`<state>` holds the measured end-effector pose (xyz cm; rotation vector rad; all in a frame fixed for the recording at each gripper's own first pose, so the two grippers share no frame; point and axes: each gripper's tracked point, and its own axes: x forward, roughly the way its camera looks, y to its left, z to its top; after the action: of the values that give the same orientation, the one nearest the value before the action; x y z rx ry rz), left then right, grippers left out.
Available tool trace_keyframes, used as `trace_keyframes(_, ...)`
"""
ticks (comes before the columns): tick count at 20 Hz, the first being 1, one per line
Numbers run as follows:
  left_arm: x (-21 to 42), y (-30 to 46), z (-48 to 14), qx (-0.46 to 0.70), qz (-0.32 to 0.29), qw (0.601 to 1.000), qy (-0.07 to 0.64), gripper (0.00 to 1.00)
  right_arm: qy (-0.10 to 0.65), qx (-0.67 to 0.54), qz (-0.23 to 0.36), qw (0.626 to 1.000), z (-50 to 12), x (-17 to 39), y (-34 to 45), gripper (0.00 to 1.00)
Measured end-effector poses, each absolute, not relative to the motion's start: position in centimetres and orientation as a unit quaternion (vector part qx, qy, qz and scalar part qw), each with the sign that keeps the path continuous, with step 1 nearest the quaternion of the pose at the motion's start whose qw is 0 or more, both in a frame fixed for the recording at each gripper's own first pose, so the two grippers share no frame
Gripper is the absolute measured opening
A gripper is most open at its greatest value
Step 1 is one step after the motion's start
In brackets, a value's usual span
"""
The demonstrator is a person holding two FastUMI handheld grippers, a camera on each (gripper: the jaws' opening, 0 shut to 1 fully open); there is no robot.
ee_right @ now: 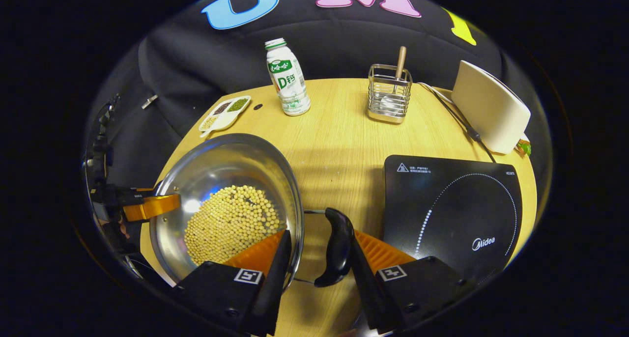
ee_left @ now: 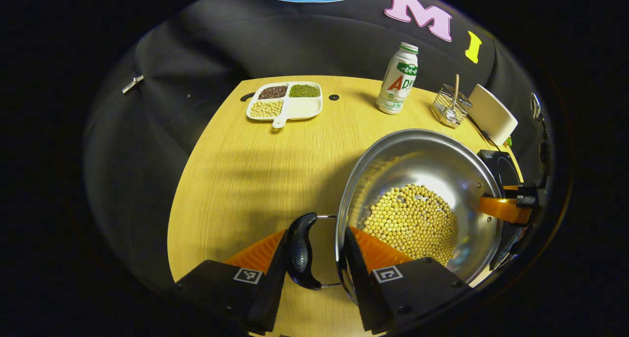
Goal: First push the handle of the pot to place it horizontally, then grasp the pot with both hands and set it on the induction cooktop.
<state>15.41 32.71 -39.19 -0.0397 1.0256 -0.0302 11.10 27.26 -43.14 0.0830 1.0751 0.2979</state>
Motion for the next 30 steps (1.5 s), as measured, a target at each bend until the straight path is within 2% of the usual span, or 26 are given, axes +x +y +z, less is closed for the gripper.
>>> trace_keyframes(3,15.5,32.8,-39.3,-0.019,-0.008,0.873,0.488,0.67,0.5,0.039,0.131,0.855,-43.4,12.1,27.4,0.69)
trace_keyframes(5,15.5,32.8,-39.3,-0.019,-0.006,0.875,0.484,0.66,0.497,0.042,0.127,0.858,-43.4,12.1,27.3,0.64)
trace_keyframes(6,15.4,32.7,-39.3,-0.017,-0.009,0.878,0.479,0.66,0.496,0.042,0.124,0.858,-43.4,12.1,27.4,0.58)
trace_keyframes(7,15.5,32.7,-39.2,-0.015,-0.01,0.88,0.475,0.64,0.496,0.046,0.118,0.859,-43.2,12.1,27.4,0.6)
trace_keyframes(8,15.4,32.8,-39.2,-0.016,-0.008,0.881,0.473,0.63,0.497,0.048,0.114,0.859,-43.1,12.0,27.4,0.57)
trace_keyframes(9,15.4,32.9,-39.1,-0.018,-0.004,0.881,0.472,0.58,0.497,0.047,0.112,0.859,-43.1,12.0,27.4,0.57)
trace_keyframes(10,15.2,32.9,-39.1,-0.02,0.0,0.881,0.472,0.61,0.497,0.044,0.112,0.86,-42.9,11.7,27.4,0.57)
trace_keyframes(11,14.8,32.9,-39.0,-0.025,0.003,0.88,0.475,0.59,0.496,0.042,0.112,0.86,-42.6,11.4,27.4,0.52)
trace_keyframes(12,14.3,32.9,-38.9,-0.029,0.005,0.878,0.478,0.59,0.496,0.042,0.112,0.86,-42.3,11.1,27.4,0.57)
trace_keyframes(17,12.8,32.0,-36.2,-0.029,0.015,0.882,0.471,0.59,0.49,0.05,0.113,0.863,-39.7,10.1,26.4,0.57)
trace_keyframes(18,12.5,31.6,-35.6,-0.028,0.016,0.881,0.471,0.59,0.493,0.054,0.112,0.861,-39.2,9.9,26.0,0.52)
trace_keyframes(19,12.3,31.3,-34.9,-0.025,0.015,0.881,0.472,0.59,0.496,0.058,0.111,0.859,-38.6,9.7,25.6,0.56)
trace_keyframes(24,11.8,28.7,-32.1,-0.014,0.006,0.882,0.47,0.55,0.492,0.068,0.104,0.861,-35.8,9.1,22.6,0.56)
trace_keyframes(25,11.7,27.9,-31.4,-0.009,0.004,0.882,0.472,0.59,0.493,0.072,0.102,0.861,-35.2,8.9,21.8,0.56)
trace_keyframes(29,11.6,24.5,-29.1,-0.002,-0.005,0.882,0.471,0.59,0.493,0.082,0.092,0.861,-33.3,8.6,18.1,0.56)
trace_keyframes(30,11.6,23.7,-28.7,-0.003,-0.006,0.882,0.47,0.59,0.492,0.081,0.091,0.862,-32.8,8.6,17.2,0.52)
